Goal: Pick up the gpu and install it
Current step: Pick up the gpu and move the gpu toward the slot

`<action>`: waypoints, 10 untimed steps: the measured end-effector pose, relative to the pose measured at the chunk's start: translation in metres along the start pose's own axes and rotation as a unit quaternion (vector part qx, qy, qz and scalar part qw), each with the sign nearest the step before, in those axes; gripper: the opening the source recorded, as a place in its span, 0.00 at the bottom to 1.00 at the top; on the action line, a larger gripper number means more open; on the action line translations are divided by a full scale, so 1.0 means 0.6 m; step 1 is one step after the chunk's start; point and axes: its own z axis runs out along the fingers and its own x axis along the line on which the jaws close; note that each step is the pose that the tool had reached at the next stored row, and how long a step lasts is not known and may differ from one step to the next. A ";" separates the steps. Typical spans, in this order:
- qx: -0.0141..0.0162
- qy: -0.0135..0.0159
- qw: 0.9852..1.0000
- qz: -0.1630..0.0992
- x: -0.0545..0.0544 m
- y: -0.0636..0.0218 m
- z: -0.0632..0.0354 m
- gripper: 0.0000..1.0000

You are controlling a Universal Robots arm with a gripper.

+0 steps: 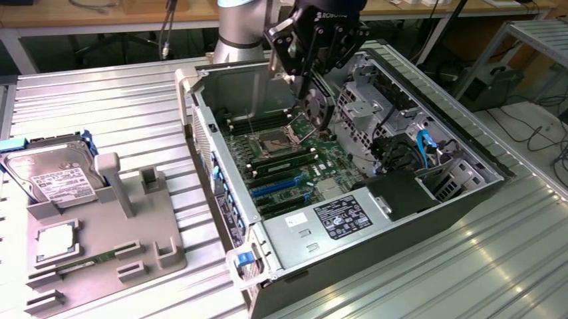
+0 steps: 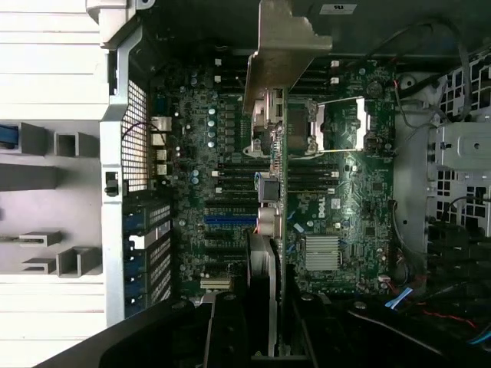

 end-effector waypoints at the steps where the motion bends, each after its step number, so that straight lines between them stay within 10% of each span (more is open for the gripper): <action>1: 0.000 0.000 1.000 0.000 -0.002 0.000 0.000 0.27; 10: 0.000 0.000 1.000 0.000 -0.030 0.000 0.001 0.27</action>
